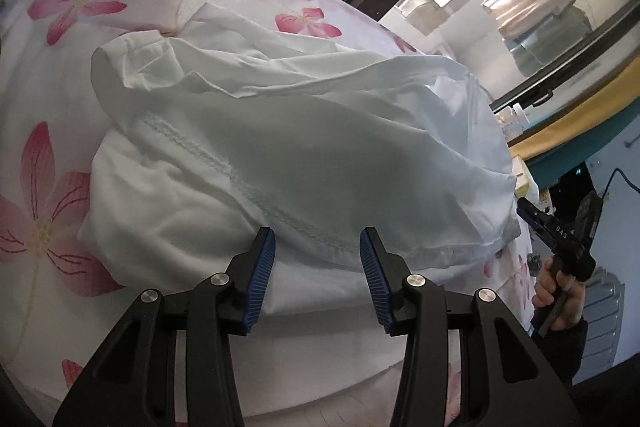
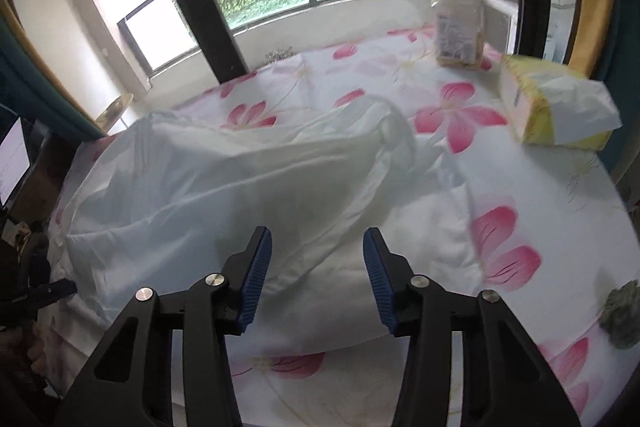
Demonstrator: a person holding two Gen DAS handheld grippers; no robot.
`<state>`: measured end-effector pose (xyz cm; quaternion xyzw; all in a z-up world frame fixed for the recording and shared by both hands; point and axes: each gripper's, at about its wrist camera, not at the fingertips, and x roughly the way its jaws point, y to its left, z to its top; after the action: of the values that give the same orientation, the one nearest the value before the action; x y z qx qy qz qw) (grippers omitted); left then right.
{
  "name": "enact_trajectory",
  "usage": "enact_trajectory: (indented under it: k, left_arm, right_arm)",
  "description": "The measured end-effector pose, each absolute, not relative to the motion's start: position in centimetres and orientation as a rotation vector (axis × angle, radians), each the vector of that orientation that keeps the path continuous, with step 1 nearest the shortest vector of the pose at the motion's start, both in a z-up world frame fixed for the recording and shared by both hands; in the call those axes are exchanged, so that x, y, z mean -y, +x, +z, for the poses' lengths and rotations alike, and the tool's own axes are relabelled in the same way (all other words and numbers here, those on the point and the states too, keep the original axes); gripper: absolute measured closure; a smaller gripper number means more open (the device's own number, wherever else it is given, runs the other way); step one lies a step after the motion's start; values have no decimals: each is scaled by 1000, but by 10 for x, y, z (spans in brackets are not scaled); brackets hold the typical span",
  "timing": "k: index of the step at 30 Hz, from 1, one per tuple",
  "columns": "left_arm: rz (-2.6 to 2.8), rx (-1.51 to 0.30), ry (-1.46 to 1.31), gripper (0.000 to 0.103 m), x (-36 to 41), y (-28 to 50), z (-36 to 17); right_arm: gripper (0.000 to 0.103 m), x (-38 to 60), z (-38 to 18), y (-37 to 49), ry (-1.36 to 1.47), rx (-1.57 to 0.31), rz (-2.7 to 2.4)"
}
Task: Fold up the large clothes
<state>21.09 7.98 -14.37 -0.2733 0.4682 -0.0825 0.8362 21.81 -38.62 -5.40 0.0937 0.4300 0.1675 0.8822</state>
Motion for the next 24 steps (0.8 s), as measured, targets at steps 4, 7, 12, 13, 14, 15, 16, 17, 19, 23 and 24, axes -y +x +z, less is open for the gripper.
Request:
enact_trajectory:
  k: [4,7,12,13,14,15,16,17,19,23,24]
  left_arm:
    - [-179,-992,-575,89,-79,215,-148]
    - [-181,-980,-580,101,-78,217,-152]
    - [-174,-923,-542,102,-72,215,-138]
    - [-173,-911,-536,102,-71,214,-133]
    - [-169,-893,-527,102,-72,213,-127]
    - [-168,-884,-523,102,-72,213,-123]
    - [-165,-871,-519,102,-73,212,-118]
    - [-162,-854,-515,102,-74,211,-113]
    - [-158,-838,-516,102,-77,210,-107]
    - [-153,-822,-527,102,-82,212,-104]
    - [-153,-818,-532,102,-82,212,-104]
  right_arm:
    - [64,382,-62,218,224,-909,376]
    - [67,383,-64,219,239,-909,377]
    - [72,382,-64,220,238,-906,378]
    - [73,381,-65,221,236,-910,373]
    - [73,381,-68,223,231,-919,359]
    - [73,381,-69,224,229,-924,347]
    - [73,382,-71,225,225,-929,332]
    - [73,384,-72,226,227,-932,312]
    - [73,390,-74,228,246,-938,289]
    - [73,390,-77,234,265,-943,307]
    - [73,388,-78,235,260,-941,315]
